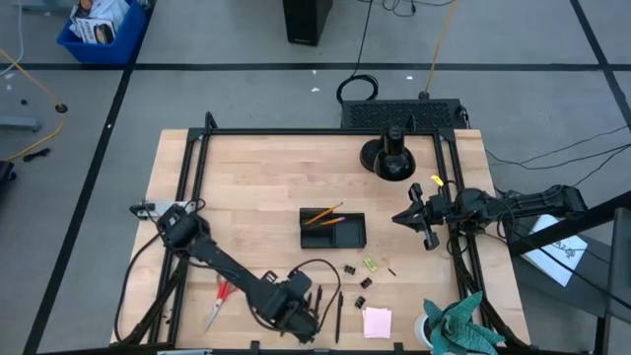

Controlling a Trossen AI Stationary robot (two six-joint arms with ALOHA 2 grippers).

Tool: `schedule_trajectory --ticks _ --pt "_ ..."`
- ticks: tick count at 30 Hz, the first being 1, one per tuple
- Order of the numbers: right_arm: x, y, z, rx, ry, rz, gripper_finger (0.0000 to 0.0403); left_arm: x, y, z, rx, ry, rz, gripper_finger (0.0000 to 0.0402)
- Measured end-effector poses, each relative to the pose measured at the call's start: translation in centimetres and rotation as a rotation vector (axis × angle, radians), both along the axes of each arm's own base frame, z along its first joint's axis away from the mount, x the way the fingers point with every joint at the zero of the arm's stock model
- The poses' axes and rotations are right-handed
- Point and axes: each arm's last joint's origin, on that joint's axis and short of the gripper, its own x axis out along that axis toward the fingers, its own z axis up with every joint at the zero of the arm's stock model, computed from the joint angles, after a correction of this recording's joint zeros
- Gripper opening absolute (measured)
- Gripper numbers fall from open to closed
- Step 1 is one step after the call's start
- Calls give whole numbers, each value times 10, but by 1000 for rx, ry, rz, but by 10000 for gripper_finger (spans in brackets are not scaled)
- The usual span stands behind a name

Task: Pick and place office supplies into organizer
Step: Put the black pen into the black desk organizer

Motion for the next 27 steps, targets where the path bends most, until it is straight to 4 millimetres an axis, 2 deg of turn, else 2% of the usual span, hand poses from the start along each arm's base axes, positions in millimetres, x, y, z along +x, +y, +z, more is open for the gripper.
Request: schedule_trajectory --ticks 6,10,20,27 --pt "0 0 0 0 1 1 20 0 1 -10 -32 6 55 160" --pt "0 0 0 0 0 1 20 -3 3 -19 -37 37 64 161" --pt "0 0 0 0 0 0 20 -5 7 -58 -77 2 69 161" --pt "0 0 0 2 1 1 20 -13 11 -74 -89 9 63 161"
